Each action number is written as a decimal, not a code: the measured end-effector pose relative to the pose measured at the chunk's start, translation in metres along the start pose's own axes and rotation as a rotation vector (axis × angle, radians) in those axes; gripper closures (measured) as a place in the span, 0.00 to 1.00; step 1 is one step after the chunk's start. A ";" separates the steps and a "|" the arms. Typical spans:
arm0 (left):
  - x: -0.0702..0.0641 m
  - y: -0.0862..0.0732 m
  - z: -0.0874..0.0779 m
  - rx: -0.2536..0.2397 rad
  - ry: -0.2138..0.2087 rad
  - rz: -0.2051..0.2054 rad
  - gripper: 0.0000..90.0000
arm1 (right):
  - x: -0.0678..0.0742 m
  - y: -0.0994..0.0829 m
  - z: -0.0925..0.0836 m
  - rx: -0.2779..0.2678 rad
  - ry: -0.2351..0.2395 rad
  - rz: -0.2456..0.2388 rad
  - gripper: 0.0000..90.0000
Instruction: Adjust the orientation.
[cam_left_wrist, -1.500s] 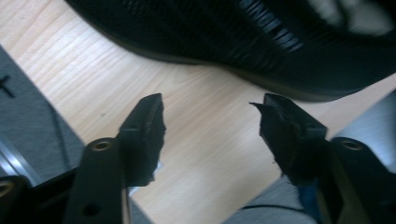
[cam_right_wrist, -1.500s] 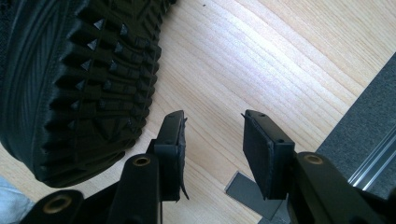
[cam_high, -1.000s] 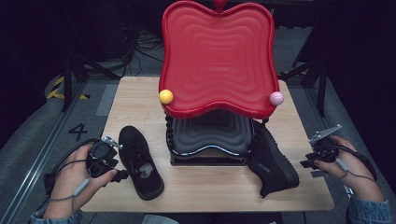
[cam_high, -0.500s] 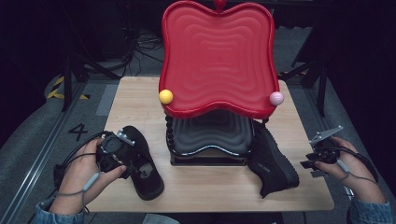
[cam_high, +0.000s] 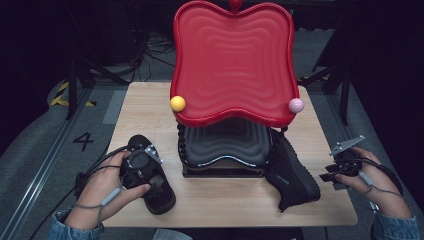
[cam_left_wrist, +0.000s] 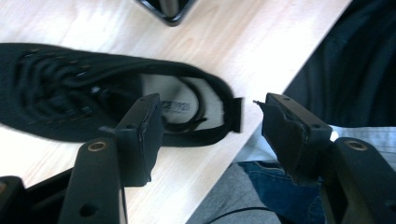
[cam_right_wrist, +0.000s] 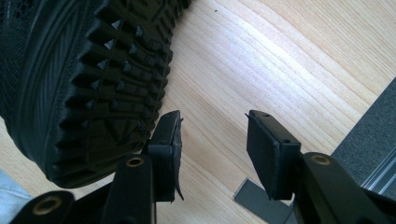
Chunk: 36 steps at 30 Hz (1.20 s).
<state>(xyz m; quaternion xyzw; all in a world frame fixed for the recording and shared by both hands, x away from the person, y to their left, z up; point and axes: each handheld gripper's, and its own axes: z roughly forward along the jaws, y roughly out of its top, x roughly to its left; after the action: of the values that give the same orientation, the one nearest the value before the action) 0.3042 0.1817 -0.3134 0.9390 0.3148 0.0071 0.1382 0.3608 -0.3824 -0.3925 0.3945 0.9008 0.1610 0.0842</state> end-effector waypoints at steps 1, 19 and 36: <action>-0.001 0.001 0.003 0.003 -0.008 -0.005 0.43 | 0.000 0.000 0.000 0.000 0.002 -0.002 0.63; 0.006 0.007 0.065 0.051 -0.097 -0.055 0.48 | 0.004 0.004 0.008 0.017 0.013 -0.039 0.61; 0.003 0.011 0.090 0.149 -0.067 -0.028 0.54 | 0.005 0.004 0.011 0.027 0.012 -0.055 0.61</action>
<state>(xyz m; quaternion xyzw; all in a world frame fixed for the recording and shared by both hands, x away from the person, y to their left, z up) 0.3220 0.1526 -0.3973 0.9418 0.3230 -0.0496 0.0783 0.3633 -0.3738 -0.4018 0.3698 0.9138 0.1490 0.0776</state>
